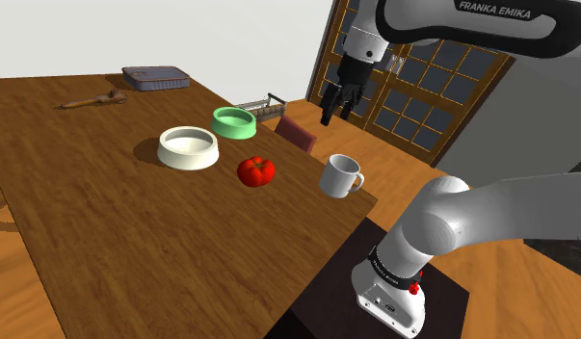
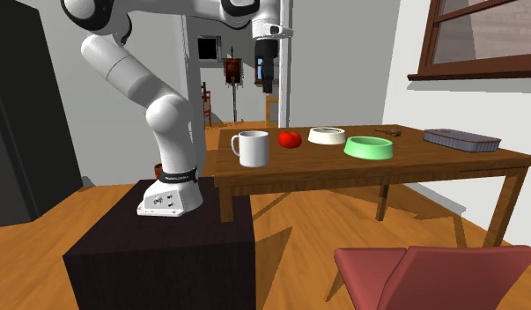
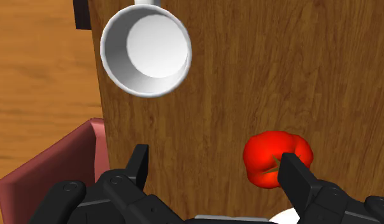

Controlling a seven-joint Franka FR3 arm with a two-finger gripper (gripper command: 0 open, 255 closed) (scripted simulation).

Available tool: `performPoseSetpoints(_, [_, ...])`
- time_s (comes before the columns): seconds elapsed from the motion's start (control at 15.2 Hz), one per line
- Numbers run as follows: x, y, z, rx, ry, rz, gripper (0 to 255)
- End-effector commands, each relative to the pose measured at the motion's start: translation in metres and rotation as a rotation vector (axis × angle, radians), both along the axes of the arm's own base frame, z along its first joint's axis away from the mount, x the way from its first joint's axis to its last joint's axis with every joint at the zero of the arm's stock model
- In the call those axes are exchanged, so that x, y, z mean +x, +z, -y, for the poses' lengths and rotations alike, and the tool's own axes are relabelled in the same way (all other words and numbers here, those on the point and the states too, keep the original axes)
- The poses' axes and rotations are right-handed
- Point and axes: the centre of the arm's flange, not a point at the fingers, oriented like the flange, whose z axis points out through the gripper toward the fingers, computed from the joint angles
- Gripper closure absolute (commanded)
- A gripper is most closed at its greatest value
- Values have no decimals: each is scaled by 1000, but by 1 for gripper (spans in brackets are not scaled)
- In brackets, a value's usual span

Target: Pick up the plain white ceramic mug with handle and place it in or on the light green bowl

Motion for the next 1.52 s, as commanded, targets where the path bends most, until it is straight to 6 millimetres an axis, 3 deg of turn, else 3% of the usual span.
performPoseSetpoints(0.0, [0,0,0,0,0,0,0])
performPoseSetpoints(0.66, [-50,-115,19,-5,-3,-6,0])
performPoseSetpoints(1.12, [-49,-152,19,-5,-3,-6,0])
performPoseSetpoints(1.45, [-49,-155,19,-5,-3,-6,0])
